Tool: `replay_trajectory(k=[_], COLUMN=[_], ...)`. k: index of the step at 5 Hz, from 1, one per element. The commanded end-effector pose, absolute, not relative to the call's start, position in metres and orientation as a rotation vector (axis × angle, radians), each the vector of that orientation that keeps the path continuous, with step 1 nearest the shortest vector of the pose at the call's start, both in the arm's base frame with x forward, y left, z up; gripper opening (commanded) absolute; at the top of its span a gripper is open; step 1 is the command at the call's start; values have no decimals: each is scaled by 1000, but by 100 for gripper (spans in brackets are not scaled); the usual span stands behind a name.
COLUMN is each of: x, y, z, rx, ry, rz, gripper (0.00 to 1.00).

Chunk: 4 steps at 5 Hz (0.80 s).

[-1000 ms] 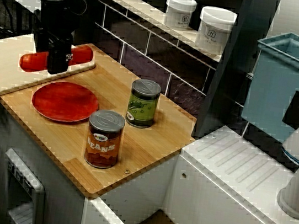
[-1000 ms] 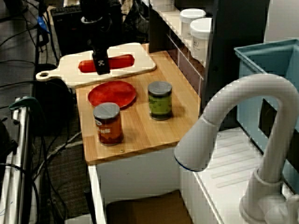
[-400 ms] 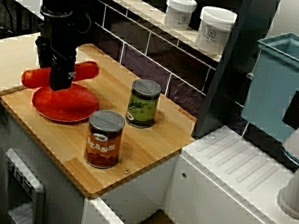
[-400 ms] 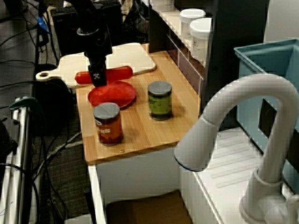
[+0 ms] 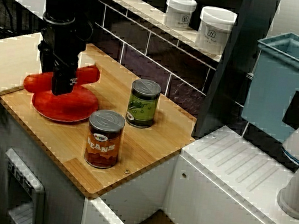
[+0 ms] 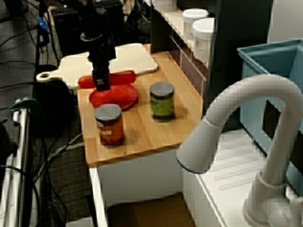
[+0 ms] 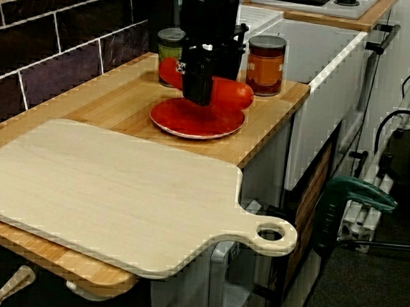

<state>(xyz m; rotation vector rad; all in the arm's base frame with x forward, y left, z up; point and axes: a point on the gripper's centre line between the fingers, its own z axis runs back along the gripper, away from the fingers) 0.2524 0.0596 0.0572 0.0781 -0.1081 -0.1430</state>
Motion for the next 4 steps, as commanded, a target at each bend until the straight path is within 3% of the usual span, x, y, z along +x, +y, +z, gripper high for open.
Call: replay_trajectory(k=[1,2,3,4], x=[265,272,273,271], y=[68,67,68,69], z=[62,66,68,68], rx=[98,93,86,88], ry=[-128,-128,-119,-113], rz=[-119,-114,-109,-112], gripper=[0,0,100,100])
